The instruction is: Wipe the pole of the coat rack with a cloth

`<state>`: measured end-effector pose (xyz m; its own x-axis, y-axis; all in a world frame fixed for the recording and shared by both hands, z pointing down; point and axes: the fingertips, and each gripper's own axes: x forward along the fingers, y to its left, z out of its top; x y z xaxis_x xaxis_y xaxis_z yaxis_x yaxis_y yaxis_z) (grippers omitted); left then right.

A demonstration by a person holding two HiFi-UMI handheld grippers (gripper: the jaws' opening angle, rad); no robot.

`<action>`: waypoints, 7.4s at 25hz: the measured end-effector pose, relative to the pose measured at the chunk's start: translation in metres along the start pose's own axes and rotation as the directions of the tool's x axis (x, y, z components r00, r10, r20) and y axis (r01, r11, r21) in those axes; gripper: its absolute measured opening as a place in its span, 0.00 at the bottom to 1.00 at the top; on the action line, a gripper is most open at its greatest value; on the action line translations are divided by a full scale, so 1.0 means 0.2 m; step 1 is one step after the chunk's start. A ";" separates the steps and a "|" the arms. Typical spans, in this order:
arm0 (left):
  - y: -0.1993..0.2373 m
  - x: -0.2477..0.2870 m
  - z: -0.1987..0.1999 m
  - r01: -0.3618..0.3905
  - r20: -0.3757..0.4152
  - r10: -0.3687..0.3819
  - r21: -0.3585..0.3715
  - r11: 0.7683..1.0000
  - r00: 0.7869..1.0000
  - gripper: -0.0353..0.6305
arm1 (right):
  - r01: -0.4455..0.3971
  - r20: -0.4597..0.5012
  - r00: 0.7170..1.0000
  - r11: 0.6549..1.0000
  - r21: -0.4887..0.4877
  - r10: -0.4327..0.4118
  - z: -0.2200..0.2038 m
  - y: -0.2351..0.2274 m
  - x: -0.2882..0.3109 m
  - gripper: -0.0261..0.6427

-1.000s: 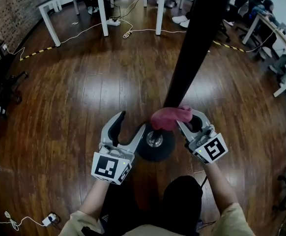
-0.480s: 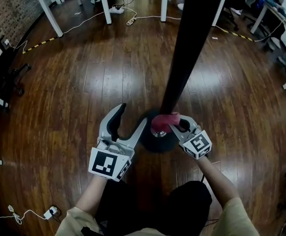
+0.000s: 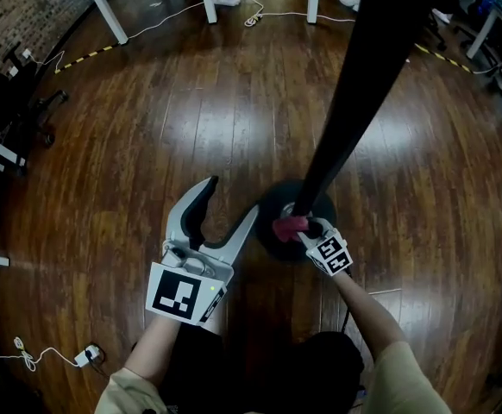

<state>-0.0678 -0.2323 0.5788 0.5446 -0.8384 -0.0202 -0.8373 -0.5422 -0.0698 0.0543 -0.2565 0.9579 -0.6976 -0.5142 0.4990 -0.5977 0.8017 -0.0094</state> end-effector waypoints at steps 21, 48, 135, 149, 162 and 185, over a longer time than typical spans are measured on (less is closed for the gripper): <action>0.10 0.02 0.05 -0.011 0.022 0.012 -0.011 1.000 1.000 0.44 | 0.165 0.402 0.869 0.935 0.312 -0.288 0.93 -0.63 -0.81 0.13; 0.04 0.02 0.19 -0.043 0.033 0.047 -0.099 0.994 0.998 0.43 | 0.126 0.730 0.675 0.959 -0.255 0.105 2.77 -0.28 -1.70 0.11; 0.24 -0.13 -0.14 -0.175 0.006 0.175 -0.048 0.983 0.985 0.43 | -0.816 0.384 0.385 0.504 -0.283 0.839 1.90 -0.34 -0.86 0.09; 0.22 -0.13 -0.41 -0.193 -0.092 0.187 -0.059 0.980 0.978 0.43 | -0.754 0.336 0.656 0.585 0.298 0.675 0.63 -0.41 -0.06 0.10; 0.32 -0.18 -0.37 -0.217 -0.111 0.214 -0.015 0.976 0.970 0.43 | -0.158 -0.128 0.953 0.809 0.567 0.275 -0.25 -0.48 0.33 0.10; 0.25 -0.08 0.35 -0.044 0.134 0.053 -0.071 0.996 0.990 0.43 | 0.621 0.794 0.608 0.627 -0.470 -0.008 3.19 0.21 -2.07 0.11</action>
<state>-0.1150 -0.2428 0.5050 0.5005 -0.8513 -0.1575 -0.8619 -0.5071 0.0022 0.0654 -0.2050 0.1986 -0.7331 -0.5614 -0.3840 -0.6226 0.3268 0.7110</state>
